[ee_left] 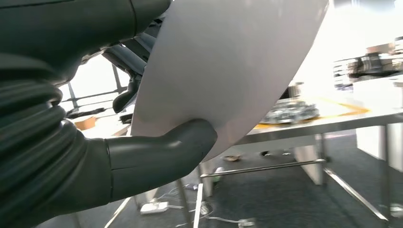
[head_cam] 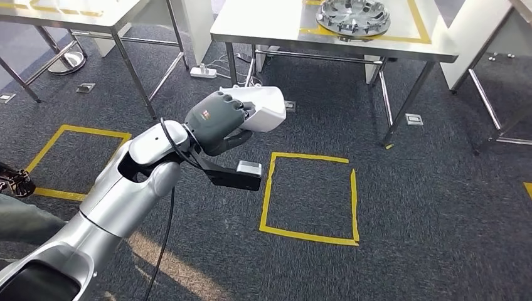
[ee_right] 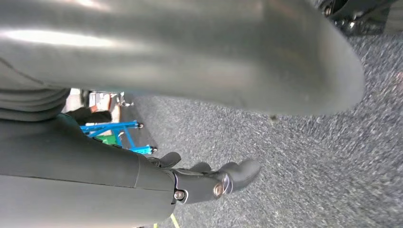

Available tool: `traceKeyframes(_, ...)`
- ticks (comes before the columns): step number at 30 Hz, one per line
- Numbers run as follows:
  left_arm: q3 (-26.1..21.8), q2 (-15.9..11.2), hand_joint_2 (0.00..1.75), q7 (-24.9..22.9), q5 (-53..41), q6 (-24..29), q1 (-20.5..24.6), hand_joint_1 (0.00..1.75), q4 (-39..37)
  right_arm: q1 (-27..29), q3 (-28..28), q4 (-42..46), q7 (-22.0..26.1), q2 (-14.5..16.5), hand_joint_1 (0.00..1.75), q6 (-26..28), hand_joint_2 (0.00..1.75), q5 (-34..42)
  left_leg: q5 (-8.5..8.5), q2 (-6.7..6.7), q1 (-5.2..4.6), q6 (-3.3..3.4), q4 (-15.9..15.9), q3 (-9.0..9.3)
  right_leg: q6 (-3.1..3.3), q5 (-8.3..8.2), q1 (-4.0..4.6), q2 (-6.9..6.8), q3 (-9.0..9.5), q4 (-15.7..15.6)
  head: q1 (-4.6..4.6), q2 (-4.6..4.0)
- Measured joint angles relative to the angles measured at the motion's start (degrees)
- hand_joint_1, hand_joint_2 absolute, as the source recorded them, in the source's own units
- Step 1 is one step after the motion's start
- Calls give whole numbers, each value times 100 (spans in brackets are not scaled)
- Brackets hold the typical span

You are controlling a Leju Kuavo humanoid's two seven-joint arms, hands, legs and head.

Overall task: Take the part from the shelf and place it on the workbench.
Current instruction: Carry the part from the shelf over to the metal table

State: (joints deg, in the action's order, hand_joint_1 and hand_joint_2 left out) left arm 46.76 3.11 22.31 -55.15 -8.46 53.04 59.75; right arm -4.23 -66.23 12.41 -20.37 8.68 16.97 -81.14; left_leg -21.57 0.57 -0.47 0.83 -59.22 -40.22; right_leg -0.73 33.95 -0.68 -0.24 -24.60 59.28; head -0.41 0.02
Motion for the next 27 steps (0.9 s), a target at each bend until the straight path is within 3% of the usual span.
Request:
traceKeyframes(1, -13, -1, 175, -1, 0, 2, 4, 162, -4, -1, -1, 0, 1, 0, 0, -3, 0, -3, -56, 14, 12, 40, 35, 108, -18, -143, 1, 4, -87, 251, 7, 0)
traceKeyframes(3, -28, -2, 175, 6, 1, 9, 12, 162, -25, 1, -2, 0, 2, -1, 0, -23, 0, -10, -194, 30, 18, 100, 83, 349, -35, -316, -11, 12, -554, 965, 21, 0)
traceKeyframes(4, -31, -5, 175, 12, 1, 15, 14, 162, -47, 5, -2, 0, 4, -2, 0, -39, 0, -13, -286, 35, 13, 120, 105, 475, -44, -263, -11, 17, -857, 1309, 26, 0)
traceKeyframes(5, -30, -6, 175, 20, 1, 21, 12, 162, -71, 11, -2, 0, 4, -2, 0, -55, 0, -16, -373, 44, 10, 130, 125, 591, -55, -91, -11, 18, -1123, 1516, 28, -1)
traceKeyframes(7, -29, -8, 175, 35, 0, 37, 8, 162, -127, 35, -2, 0, 3, -2, 0, -74, 0, -22, -587, 75, 7, 129, 150, 869, -80, 405, -10, 20, -1556, 1527, 29, -1)
traceKeyframes(8, -29, -9, 175, 39, 0, 43, 7, 162, -154, 51, -4, 0, 2, -2, 0, -82, 0, -20, -706, 91, 6, 123, 154, 1019, -81, 514, -13, 20, -1698, 1351, 31, -1)
traceKeyframes(9, -29, -9, 175, 43, 0, 48, 4, 162, -181, 68, -9, 0, 2, -2, 0, -97, 0, -9, -839, 104, 4, 115, 156, 1178, -78, 426, -15, 20, -1808, 1073, 32, 0)
traceKeyframes(10, -29, -16, 175, 43, 0, 51, -1, 162, -211, 89, -22, 0, 3, -2, 0, -115, 0, 8, -968, 114, 4, 106, 157, 1310, -63, -16, -16, 19, -1862, 706, 32, -1)
traceKeyframes(12, -26, -19, 175, 46, -1, 59, -24, 162, -262, 111, -59, 0, 19, -4, 0, -157, 0, 47, -1240, 155, -2, 62, 147, 1538, -31, -1061, 20, 8, -1855, 111, 24, -1)
traceKeyframes(13, -28, -19, 175, 48, -1, 63, -30, 162, -277, 112, -75, 0, 19, -7, 0, -171, 0, 59, -1345, 175, 5, 27, 133, 1661, -9, -1404, 47, 5, -1809, -33, 15, -1)
traceKeyframes(15, -43, 1, 175, 51, 2, 72, -2, 162, -273, 75, -92, 1, -15, -19, 0, -188, 0, 72, -1325, 182, 34, -59, -84, 1738, 60, -1388, 95, 0, -1651, -30, 10, -1)
traceKeyframes(16, -56, 11, 175, 53, 4, 78, 20, 162, -268, 54, -98, 2, -38, -28, 0, -191, 0, 78, -1175, 152, 50, -99, -385, 1631, 110, -1306, 97, 0, -1549, -32, 9, 0)
traceKeyframes(17, -65, 20, 175, 57, 7, 85, 39, 162, -267, 31, -106, 3, -50, -39, 0, -194, 0, 83, -1010, 108, 59, -130, -767, 1391, 157, -1214, 94, -4, -1435, -35, 7, 0)
traceKeyframes(18, -71, 26, 175, 61, 9, 90, 41, 162, -270, 12, -115, 3, -42, -49, 0, -199, 0, 89, -924, 64, 64, -155, -1167, 1094, 194, -1126, 81, -2, -1308, -42, 2, -1)
traceKeyframes(19, -75, 25, 175, 66, 10, 93, 28, 162, -279, 3, -122, 3, -23, -58, 0, -206, 0, 97, -957, 26, 69, -173, -1489, 796, 216, -1014, 71, 2, -1184, -49, -6, -1)
traceKeyframes(20, -75, 22, 175, 67, 11, 94, 9, 162, -293, -2, -127, 2, 1, -62, 0, -217, 0, 105, -1148, 9, 73, -181, -1674, 516, 225, -899, 60, 15, -1052, -54, -10, -1)
traceKeyframes(22, -75, 18, 175, 67, 11, 94, -22, 162, -322, 6, -132, 2, 32, -63, 0, -239, 0, 121, -1686, 2, 79, -190, -1714, 62, 216, -660, 33, 61, -770, -59, -11, 0)
traceKeyframes(23, -75, 16, 175, 67, 11, 94, -26, 162, -334, 15, -134, 2, 32, -63, 0, -245, 0, 125, -1848, 1, 79, -190, -1584, -103, 206, -538, 19, 88, -619, -61, -13, 0)
traceKeyframes(24, -76, 15, 175, 69, 11, 94, -27, 162, -343, 21, -136, 2, 27, -61, 0, -247, 0, 126, -1789, 1, 79, -192, -1352, -216, 193, -417, 4, 113, -465, -62, -12, 0)
traceKeyframes(25, -76, 9, 175, 75, 13, 94, -30, 162, -355, 30, -137, 2, 22, -58, 0, -248, 0, 127, -1425, 7, 79, -191, -1024, -282, 174, -301, -8, 135, -337, -68, -14, -1)
traceKeyframes(27, -76, -13, 175, 100, 32, 91, -45, 162, -389, 18, -143, 1, 31, -54, 0, -248, 0, 129, -327, 38, 73, -182, -293, -343, 113, -76, -8, 207, -120, -55, -18, -1)
